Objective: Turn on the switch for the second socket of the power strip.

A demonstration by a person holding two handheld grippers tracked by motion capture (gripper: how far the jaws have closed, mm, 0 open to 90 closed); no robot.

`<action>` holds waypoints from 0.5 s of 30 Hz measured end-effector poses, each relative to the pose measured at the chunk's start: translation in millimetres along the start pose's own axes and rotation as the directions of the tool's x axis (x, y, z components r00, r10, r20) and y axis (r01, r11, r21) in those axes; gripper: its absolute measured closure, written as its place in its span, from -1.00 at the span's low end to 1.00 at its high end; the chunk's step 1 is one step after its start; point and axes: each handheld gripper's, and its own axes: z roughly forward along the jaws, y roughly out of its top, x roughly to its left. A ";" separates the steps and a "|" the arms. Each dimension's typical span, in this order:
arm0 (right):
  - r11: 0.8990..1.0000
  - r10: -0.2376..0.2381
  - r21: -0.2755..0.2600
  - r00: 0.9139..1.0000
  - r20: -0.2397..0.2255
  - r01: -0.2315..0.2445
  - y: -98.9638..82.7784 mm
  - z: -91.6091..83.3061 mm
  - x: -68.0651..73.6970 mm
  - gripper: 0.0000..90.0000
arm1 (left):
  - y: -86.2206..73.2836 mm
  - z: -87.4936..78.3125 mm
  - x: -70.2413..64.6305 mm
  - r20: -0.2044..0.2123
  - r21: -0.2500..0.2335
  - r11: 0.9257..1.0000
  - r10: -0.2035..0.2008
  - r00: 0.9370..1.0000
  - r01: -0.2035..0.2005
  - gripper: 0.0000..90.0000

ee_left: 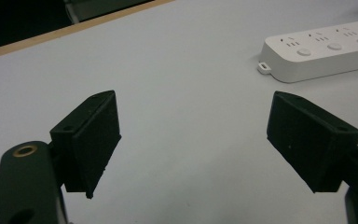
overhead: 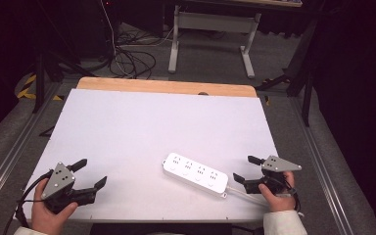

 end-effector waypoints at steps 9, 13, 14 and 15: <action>1.000 -0.004 0.020 1.000 0.009 0.004 -7.1 2.1 -1.9 -0.75 | -5.2 -1.6 -1.1 -0.010 -0.009 1.000 -0.012 1.000 0.012 -0.61; 1.000 0.004 0.016 1.000 0.013 -0.004 -7.3 1.3 -1.6 -0.74 | -5.2 1.2 -1.9 -0.011 -0.004 1.000 -0.002 1.000 0.002 -0.61; 1.000 0.005 0.014 1.000 0.013 -0.006 -7.3 0.8 -1.7 -0.74 | -5.2 1.3 -1.6 -0.010 -0.004 1.000 -0.003 1.000 0.003 -0.61; 1.000 0.005 0.010 1.000 0.016 -0.005 -7.2 0.5 -2.1 -0.74 | -5.1 1.2 -0.9 -0.012 -0.005 1.000 0.003 1.000 -0.003 -0.61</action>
